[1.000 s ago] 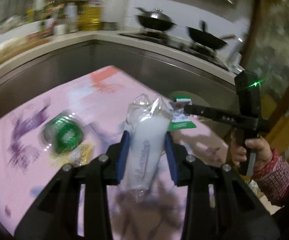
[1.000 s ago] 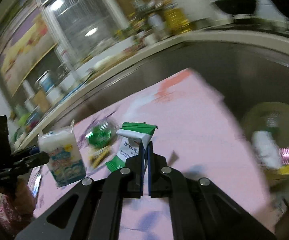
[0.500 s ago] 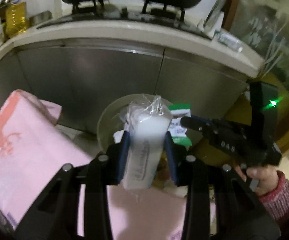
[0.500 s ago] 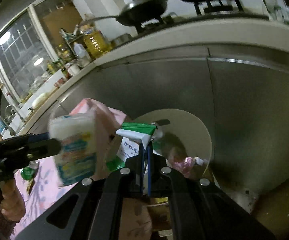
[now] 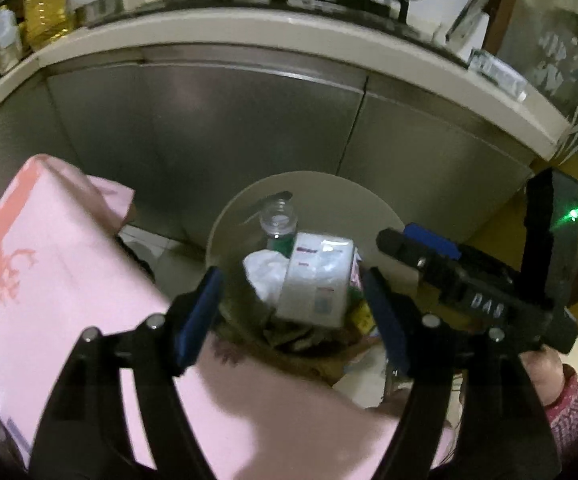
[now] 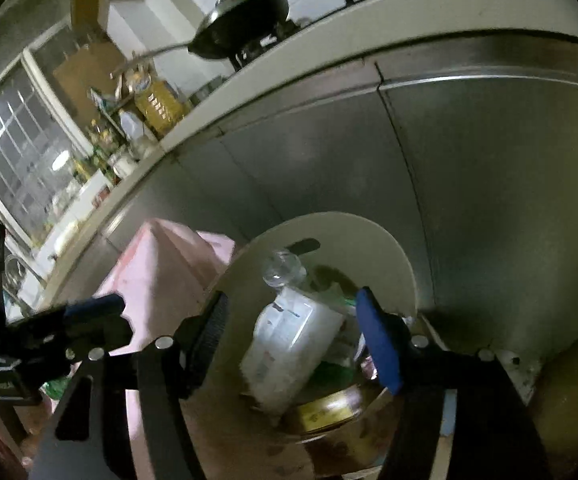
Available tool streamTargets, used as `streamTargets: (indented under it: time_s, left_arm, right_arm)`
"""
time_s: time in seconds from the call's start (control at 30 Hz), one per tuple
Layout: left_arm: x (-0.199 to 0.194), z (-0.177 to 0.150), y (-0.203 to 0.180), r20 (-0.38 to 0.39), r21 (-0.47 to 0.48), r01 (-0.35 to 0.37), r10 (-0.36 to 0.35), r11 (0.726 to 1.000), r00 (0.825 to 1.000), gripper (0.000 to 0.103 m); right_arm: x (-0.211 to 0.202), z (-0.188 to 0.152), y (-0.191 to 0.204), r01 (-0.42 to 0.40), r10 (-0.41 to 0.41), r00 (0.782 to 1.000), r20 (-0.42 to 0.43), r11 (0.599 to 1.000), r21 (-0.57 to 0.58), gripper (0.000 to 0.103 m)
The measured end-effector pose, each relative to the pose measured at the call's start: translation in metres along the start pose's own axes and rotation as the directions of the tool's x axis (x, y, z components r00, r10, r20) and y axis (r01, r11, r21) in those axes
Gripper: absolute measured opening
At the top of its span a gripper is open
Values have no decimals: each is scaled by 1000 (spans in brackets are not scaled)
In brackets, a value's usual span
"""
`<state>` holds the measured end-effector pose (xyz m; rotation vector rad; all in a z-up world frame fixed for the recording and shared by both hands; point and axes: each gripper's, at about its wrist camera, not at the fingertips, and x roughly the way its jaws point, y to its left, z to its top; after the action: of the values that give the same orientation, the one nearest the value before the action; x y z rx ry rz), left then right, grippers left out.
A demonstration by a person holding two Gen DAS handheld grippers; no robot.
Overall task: Collect trash
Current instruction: 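Carry both items to the beige bin and open both tools to drop them, then move both open tools back over the green can and yellow packet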
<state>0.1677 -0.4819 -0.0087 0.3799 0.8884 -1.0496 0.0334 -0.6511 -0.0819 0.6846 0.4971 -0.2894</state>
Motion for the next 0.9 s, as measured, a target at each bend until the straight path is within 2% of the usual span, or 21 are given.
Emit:
streamTargets:
  time_s: [0.2, 0.33, 0.47, 0.63, 0.77, 0.9]
  left_arm:
    - [-69, -42, 11, 89, -53, -33, 38, 998, 995, 70]
    - [-110, -82, 21, 124, -111, -93, 106, 989, 987, 71]
    - [-153, -135, 41, 135, -185, -184, 210, 965, 968, 72]
    - [-195, -196, 69, 122, -288, -277, 322, 917, 939, 73]
    - [-227, -245, 95, 96, -380, -346, 408, 858, 908, 73]
    - [-252, -286, 117, 71, -457, -384, 463, 802, 883, 73]
  right_arm:
    - [-28, -12, 33, -79, 79, 997, 23, 997, 1, 64]
    - [-40, -33, 67, -159, 159, 987, 6, 987, 7, 64]
    - [-42, -57, 107, -214, 212, 976, -38, 977, -27, 63]
    - [-36, -94, 163, -286, 273, 951, -142, 955, -76, 64]
    - [-28, -119, 197, -323, 294, 929, -224, 940, -107, 63]
    - [-18, -141, 227, -342, 290, 908, -303, 930, -136, 63]
